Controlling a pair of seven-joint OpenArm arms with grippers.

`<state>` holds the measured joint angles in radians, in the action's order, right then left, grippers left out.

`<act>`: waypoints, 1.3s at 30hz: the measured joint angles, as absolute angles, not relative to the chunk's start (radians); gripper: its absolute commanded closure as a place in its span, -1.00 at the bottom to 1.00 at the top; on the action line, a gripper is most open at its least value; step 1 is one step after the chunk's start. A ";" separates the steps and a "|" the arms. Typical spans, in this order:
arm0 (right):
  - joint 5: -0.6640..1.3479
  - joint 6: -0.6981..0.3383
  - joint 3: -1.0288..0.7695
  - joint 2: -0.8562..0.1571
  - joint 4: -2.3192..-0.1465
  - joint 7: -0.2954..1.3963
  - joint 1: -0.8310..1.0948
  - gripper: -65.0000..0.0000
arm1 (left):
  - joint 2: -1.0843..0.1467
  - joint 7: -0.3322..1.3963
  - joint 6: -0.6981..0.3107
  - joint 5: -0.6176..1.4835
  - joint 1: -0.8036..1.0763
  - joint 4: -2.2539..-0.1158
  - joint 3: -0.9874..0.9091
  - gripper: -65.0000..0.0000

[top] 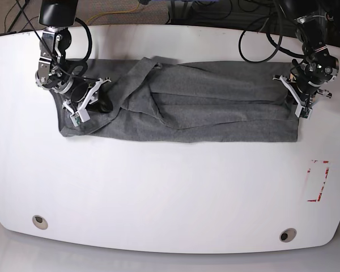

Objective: Layout the t-shirt on the table in an organized manner, then fold the t-shirt properly
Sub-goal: 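Grasp the strip end with the left gripper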

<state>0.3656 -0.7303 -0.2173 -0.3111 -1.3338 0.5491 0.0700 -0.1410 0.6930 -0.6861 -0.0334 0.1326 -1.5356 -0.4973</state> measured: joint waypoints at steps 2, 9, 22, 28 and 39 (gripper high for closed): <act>0.363 -0.730 -0.217 -0.316 -1.326 0.550 0.059 0.73 | -0.142 0.714 -0.690 -0.033 0.119 -1.535 -0.493 0.87; 0.359 -0.727 -0.216 -0.324 -1.321 0.554 0.047 0.73 | -0.136 0.862 -0.698 -0.025 0.076 -1.570 -0.495 0.86; 0.344 -0.710 -0.215 -0.321 -1.321 0.569 0.029 0.74 | -0.141 1.105 -0.698 0.187 -0.001 -1.712 -0.709 -0.33; 0.344 -0.707 -0.216 -0.310 -1.321 0.568 0.029 0.74 | -0.138 1.185 -0.697 0.276 -0.051 -1.677 -0.835 -0.50; 0.344 -0.707 -0.216 -0.308 -1.321 0.567 0.029 0.74 | -0.160 1.218 -0.697 0.389 -0.089 -1.451 -0.866 -0.47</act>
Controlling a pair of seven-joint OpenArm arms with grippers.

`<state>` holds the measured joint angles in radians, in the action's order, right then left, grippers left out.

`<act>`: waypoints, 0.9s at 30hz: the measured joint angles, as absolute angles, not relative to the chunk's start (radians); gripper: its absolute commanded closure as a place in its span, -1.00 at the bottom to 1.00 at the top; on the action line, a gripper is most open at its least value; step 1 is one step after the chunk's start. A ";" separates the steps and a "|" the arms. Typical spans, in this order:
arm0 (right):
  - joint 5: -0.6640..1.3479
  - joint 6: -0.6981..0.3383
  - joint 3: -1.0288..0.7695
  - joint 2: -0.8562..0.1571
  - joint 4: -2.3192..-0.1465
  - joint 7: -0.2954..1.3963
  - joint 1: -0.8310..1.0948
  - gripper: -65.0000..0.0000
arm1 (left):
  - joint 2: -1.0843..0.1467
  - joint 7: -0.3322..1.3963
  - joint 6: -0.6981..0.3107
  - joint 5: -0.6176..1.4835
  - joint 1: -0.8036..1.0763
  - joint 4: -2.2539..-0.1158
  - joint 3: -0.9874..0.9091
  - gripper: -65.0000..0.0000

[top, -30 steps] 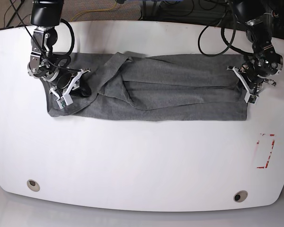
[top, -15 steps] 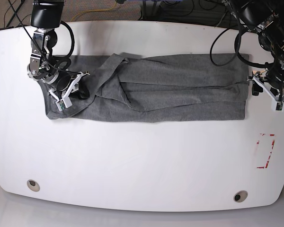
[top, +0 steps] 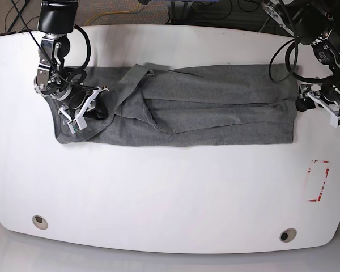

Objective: Layout the t-shirt on the table in an organized manner, then fold the t-shirt properly
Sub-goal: 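Grasp the strip end with the left gripper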

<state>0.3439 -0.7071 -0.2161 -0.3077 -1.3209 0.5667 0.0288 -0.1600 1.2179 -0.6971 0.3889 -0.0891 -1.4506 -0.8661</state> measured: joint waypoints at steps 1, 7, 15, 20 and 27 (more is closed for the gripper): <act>0.344 -0.707 -0.216 -0.308 -1.321 0.567 0.029 0.74 | -0.162 1.219 -0.697 0.390 -0.091 -1.432 -0.866 -0.47; 0.344 -0.707 -0.216 -0.307 -1.321 0.567 0.028 0.74 | -0.174 1.211 -0.697 0.403 -0.091 -1.363 -0.833 -0.47; 0.344 -0.707 -0.216 -0.307 -1.321 0.563 0.029 0.74 | -0.173 1.190 -0.698 0.424 -0.096 -1.353 -0.714 -0.46; 0.343 -0.707 -0.216 -0.304 -1.321 0.562 0.029 0.74 | -0.174 1.188 -0.698 0.421 -0.095 -1.354 -0.674 -0.13; 0.340 -0.700 -0.216 -0.280 -1.321 0.559 0.026 0.74 | -0.168 1.192 -0.697 0.420 -0.094 -1.353 -0.651 0.61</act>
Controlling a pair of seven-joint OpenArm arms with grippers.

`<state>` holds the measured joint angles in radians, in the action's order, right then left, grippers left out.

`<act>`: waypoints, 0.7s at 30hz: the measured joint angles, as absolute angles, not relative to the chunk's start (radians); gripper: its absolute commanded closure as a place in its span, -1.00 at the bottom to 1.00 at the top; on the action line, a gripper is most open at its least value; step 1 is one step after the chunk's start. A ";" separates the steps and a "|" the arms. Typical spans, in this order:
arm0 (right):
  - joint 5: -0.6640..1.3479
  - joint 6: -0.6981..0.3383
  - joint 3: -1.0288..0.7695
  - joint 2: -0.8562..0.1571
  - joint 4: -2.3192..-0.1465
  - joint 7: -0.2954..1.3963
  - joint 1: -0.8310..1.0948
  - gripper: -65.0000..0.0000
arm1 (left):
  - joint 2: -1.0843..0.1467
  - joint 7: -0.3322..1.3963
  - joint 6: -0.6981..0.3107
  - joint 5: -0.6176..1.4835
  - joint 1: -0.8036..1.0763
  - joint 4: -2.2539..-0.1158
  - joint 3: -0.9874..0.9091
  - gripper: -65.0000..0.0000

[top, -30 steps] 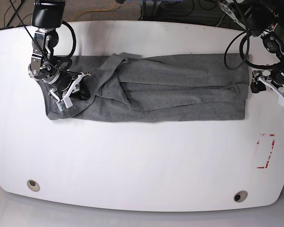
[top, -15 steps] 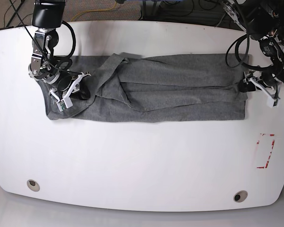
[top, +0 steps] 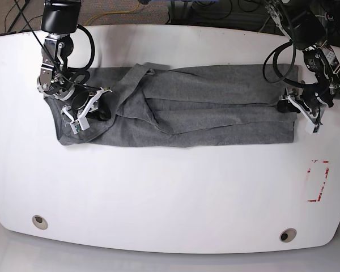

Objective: Layout the t-shirt on the table in an organized manner, then fold the t-shirt properly
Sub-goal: 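Grasp the strip end with the left gripper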

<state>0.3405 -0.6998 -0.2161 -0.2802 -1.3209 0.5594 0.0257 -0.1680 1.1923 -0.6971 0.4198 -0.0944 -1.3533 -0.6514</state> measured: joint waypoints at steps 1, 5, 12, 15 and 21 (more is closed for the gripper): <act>0.340 -0.700 -0.216 -0.280 -1.321 0.560 0.025 0.74 | -0.167 1.195 -0.698 0.417 -0.094 -1.353 -0.650 0.68; 0.340 -0.700 -0.216 -0.279 -1.321 0.560 0.026 0.74 | -0.168 1.204 -0.697 0.414 -0.094 -1.351 -0.646 0.85; 0.340 -0.700 -0.216 -0.277 -1.321 0.560 0.026 0.74 | -0.169 1.217 -0.697 0.397 -0.088 -1.402 -0.611 0.87; 0.340 -0.700 -0.216 -0.277 -1.321 0.560 0.026 0.74 | -0.168 1.221 -0.696 0.397 -0.075 -1.483 -0.604 0.87; 0.340 -0.700 -0.216 -0.276 -1.321 0.560 0.026 0.74 | -0.175 1.219 -0.701 0.368 -0.047 -1.666 -0.511 0.87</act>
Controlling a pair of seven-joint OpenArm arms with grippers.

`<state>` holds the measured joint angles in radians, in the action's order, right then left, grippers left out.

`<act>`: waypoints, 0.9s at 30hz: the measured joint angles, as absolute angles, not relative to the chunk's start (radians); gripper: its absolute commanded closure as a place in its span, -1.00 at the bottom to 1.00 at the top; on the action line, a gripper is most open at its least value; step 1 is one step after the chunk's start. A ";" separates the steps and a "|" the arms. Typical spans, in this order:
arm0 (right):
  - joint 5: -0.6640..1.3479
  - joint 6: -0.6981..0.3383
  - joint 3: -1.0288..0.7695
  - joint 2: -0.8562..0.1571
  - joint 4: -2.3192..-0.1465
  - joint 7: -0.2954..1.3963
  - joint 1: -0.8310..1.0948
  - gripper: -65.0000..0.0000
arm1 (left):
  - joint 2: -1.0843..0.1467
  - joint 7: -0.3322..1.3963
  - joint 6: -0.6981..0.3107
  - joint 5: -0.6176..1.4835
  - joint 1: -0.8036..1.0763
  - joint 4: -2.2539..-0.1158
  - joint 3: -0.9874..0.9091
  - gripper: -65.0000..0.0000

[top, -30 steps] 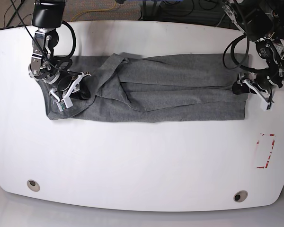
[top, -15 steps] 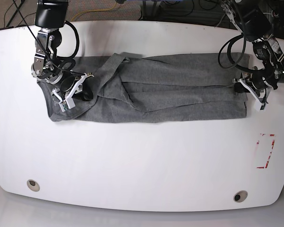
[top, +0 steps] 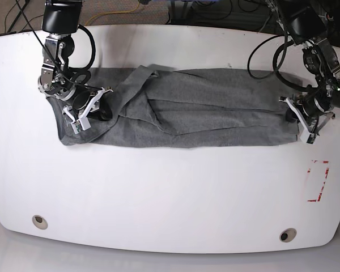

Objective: Layout the t-shirt on the table in an organized manner, then fold the t-shirt properly
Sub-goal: 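Grasp the strip end with the left gripper, then fold the strip end with the left gripper toward the right gripper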

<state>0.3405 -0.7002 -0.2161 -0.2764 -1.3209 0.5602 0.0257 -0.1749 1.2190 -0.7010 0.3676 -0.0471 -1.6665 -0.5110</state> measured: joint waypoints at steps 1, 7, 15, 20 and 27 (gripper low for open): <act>0.340 -0.700 -0.216 -0.276 -1.321 0.559 0.026 0.74 | -0.173 1.217 -0.689 0.353 -0.036 -1.691 -0.491 0.87; 0.341 -0.701 -0.216 -0.276 -1.321 0.560 0.025 0.74 | -0.173 1.225 -0.698 0.316 0.025 -1.826 -0.315 0.87; 0.340 -0.701 -0.216 -0.274 -1.321 0.560 0.025 0.74 | -0.143 1.227 -0.697 0.315 0.054 -1.895 -0.199 0.87; 0.340 -0.701 -0.216 -0.274 -1.321 0.560 0.025 0.74 | -0.107 1.227 -0.698 0.323 0.052 -1.905 -0.162 0.87; 0.340 -0.700 -0.216 -0.274 -1.321 0.560 0.026 0.74 | -0.041 1.234 -0.697 0.315 0.008 -1.909 -0.162 0.87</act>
<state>0.3405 -0.7002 -0.2161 -0.2741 -1.3209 0.5602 0.0257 -0.0406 1.2335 -0.6968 0.3145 0.0082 -1.9091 -0.1616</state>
